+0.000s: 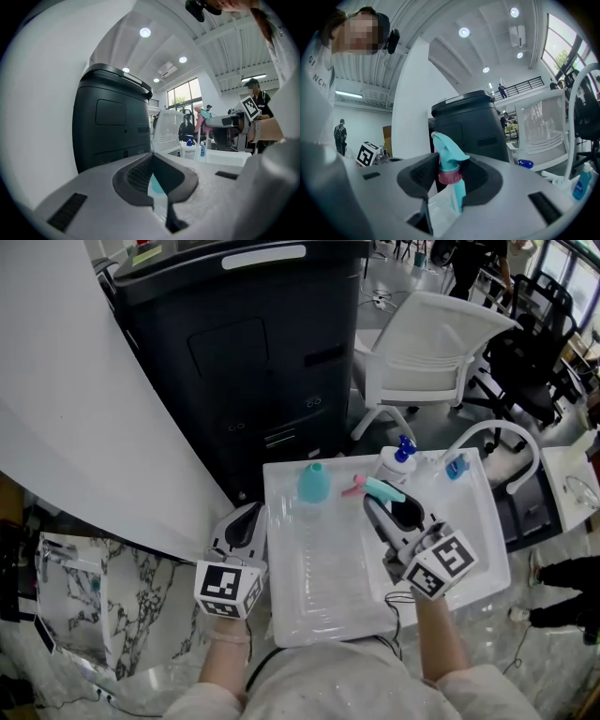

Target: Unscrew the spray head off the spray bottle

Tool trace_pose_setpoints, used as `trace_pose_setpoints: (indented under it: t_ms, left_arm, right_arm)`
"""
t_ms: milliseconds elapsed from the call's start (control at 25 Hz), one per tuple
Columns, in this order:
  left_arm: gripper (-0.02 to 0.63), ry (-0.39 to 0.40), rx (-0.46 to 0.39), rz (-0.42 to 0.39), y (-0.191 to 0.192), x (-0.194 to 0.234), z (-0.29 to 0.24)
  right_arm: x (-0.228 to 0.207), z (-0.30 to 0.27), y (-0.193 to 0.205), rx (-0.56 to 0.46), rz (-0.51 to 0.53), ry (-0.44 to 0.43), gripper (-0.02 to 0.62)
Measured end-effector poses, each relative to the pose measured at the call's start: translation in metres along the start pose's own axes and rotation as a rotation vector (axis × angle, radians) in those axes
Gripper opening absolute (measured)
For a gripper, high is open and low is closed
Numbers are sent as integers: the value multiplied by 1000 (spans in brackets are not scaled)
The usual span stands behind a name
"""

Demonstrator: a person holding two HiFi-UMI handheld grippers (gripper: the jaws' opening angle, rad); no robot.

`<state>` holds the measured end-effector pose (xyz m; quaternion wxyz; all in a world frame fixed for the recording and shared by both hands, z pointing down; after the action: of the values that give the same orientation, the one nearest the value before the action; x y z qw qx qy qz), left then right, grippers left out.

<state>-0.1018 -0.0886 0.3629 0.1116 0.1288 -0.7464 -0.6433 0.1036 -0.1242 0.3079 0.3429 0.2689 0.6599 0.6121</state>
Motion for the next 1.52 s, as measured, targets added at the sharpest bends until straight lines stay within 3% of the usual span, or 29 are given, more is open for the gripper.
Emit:
trace_pose_setpoints:
  t_ms: [280, 920, 1520]
  left_arm:
    - [5, -95, -16, -11, -3, 13, 11]
    - [5, -188, -86, 18, -12, 27, 27]
    - [5, -189, -84, 35, -10, 32, 22]
  right_arm:
    - [-1, -1, 2, 4, -5, 4, 151]
    - [-11, 1, 7, 1, -8, 33, 152]
    - [-21, -1, 11, 9, -20, 45, 152]
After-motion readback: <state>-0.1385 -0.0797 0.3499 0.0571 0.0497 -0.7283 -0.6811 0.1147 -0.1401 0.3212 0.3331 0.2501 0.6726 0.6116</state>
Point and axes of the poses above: the fingertips, and each gripper's own axes: z backward along the fingers, x to its left, y out of its underside, the point moved 2 cm from there along z, backward along the fingers
